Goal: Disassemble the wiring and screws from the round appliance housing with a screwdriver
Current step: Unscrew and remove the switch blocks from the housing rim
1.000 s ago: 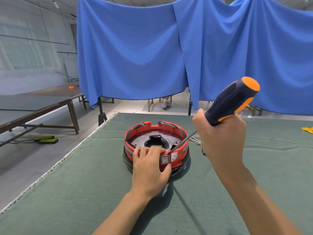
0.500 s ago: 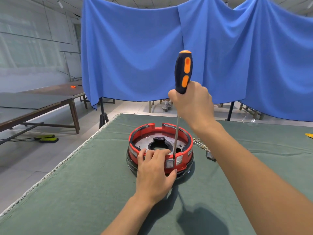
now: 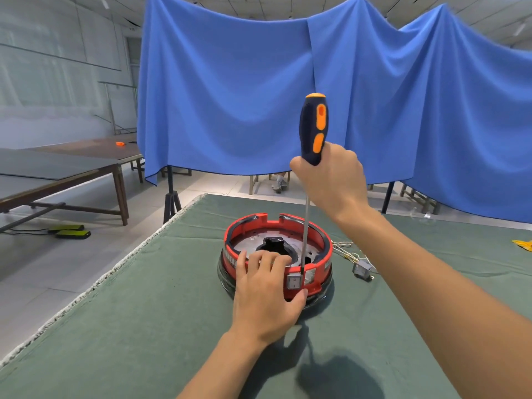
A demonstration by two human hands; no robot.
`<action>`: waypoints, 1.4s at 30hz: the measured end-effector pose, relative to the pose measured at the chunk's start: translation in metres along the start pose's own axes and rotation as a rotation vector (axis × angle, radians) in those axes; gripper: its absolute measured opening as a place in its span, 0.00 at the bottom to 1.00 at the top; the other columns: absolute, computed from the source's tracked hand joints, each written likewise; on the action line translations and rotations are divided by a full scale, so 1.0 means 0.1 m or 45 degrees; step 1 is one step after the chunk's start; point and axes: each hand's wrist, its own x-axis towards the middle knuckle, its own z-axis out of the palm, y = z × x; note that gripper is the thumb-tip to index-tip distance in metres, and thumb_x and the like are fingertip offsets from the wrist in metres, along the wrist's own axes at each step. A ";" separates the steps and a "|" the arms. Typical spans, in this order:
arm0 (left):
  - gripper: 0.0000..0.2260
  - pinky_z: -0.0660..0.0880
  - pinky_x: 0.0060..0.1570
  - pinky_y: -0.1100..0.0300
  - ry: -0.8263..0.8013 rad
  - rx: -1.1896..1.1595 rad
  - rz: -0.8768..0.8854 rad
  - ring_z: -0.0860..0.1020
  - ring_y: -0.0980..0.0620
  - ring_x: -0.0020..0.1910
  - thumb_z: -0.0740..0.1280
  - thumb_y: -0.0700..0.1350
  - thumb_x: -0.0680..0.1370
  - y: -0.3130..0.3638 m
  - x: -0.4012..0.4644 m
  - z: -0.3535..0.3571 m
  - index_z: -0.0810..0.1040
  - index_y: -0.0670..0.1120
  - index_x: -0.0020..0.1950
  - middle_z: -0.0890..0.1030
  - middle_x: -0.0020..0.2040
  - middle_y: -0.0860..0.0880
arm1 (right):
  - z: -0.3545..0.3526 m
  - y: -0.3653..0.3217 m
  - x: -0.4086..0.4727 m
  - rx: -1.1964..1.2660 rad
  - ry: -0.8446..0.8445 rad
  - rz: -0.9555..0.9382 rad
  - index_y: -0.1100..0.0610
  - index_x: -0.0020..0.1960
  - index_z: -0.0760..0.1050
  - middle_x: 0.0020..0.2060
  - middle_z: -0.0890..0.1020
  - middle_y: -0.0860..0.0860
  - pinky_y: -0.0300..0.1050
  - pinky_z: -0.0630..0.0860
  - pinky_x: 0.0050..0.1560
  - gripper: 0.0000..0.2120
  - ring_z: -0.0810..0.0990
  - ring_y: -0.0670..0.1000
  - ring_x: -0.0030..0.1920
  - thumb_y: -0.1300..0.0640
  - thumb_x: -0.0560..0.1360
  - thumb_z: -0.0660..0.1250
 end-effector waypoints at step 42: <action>0.15 0.59 0.67 0.51 0.048 -0.162 -0.310 0.70 0.51 0.60 0.53 0.49 0.79 -0.02 -0.04 -0.05 0.79 0.50 0.52 0.78 0.52 0.53 | -0.08 0.07 -0.17 0.271 0.098 -0.077 0.52 0.27 0.54 0.17 0.60 0.46 0.36 0.57 0.22 0.20 0.60 0.47 0.23 0.59 0.71 0.63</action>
